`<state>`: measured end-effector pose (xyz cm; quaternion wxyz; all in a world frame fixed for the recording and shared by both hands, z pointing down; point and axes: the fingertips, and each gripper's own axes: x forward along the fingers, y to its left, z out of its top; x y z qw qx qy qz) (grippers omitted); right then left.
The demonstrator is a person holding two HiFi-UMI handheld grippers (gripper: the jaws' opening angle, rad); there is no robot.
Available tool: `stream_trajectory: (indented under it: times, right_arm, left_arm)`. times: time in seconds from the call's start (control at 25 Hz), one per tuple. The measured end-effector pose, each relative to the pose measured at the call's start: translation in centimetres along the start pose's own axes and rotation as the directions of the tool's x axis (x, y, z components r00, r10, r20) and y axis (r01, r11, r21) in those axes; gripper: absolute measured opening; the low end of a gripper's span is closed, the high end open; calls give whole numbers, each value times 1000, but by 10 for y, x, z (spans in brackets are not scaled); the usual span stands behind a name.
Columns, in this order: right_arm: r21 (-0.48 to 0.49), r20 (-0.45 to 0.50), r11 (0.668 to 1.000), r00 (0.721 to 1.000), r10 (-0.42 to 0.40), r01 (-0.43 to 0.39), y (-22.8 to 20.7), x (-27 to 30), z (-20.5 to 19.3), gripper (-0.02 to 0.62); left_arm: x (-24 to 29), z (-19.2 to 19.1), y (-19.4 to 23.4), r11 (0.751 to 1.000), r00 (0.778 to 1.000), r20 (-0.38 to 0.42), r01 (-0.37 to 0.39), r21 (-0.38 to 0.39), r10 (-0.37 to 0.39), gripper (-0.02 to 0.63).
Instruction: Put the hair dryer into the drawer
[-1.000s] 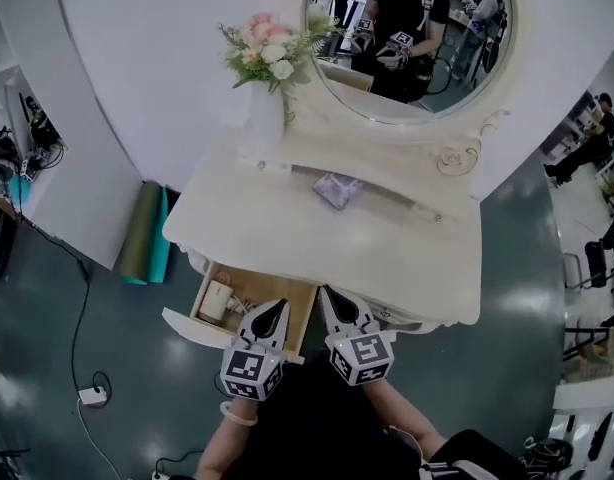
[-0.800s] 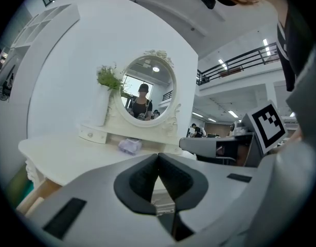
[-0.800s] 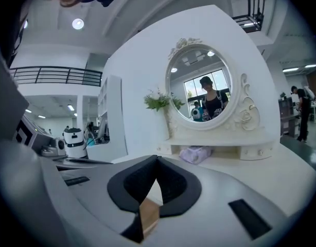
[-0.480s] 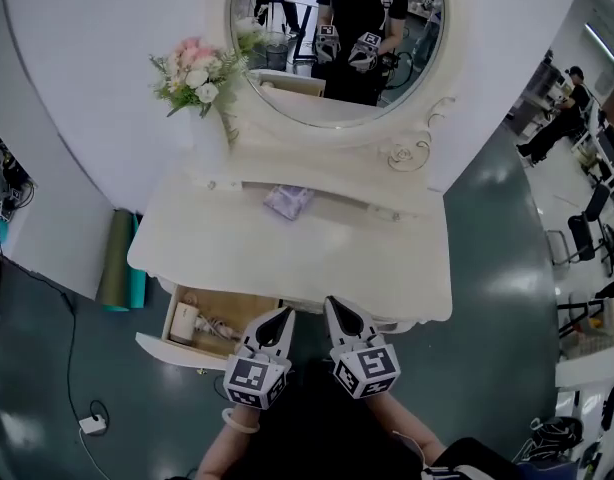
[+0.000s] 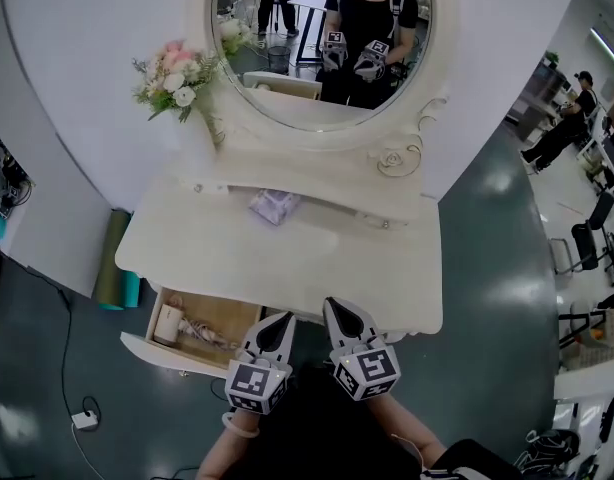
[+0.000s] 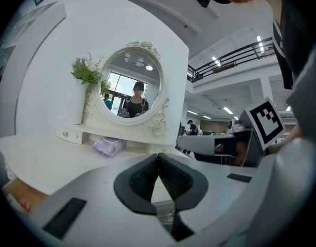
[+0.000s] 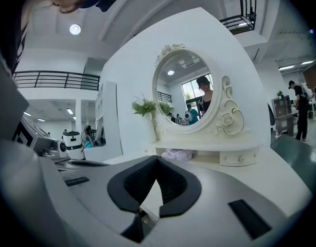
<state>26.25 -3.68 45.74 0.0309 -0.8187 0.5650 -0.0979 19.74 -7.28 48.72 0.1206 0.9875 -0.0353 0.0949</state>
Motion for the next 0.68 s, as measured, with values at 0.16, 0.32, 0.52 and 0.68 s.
stream_trajectory:
  times: [0.16, 0.32, 0.52, 0.68]
  right_arm:
    - [13, 9, 1000, 1000, 11, -12, -6, -4, 2, -14]
    - [2, -2, 999, 1000, 32, -32, -7, -11, -6, -14]
    - [30, -28, 998, 998, 53, -52, -9, -12, -15, -14]
    - [55, -35, 996, 997, 67, -66, -11, -13, -18, -14]
  left_arm:
    - [8, -2, -7, 1000, 1000, -1, 1, 5, -1, 18]
    - [14, -7, -14, 1000, 1000, -10, 5, 9, -5, 18]
    - [17, -14, -19, 1000, 1000, -22, -4, 4, 4, 18]
    - [17, -17, -23, 1000, 1000, -29, -10, -9, 9, 18]
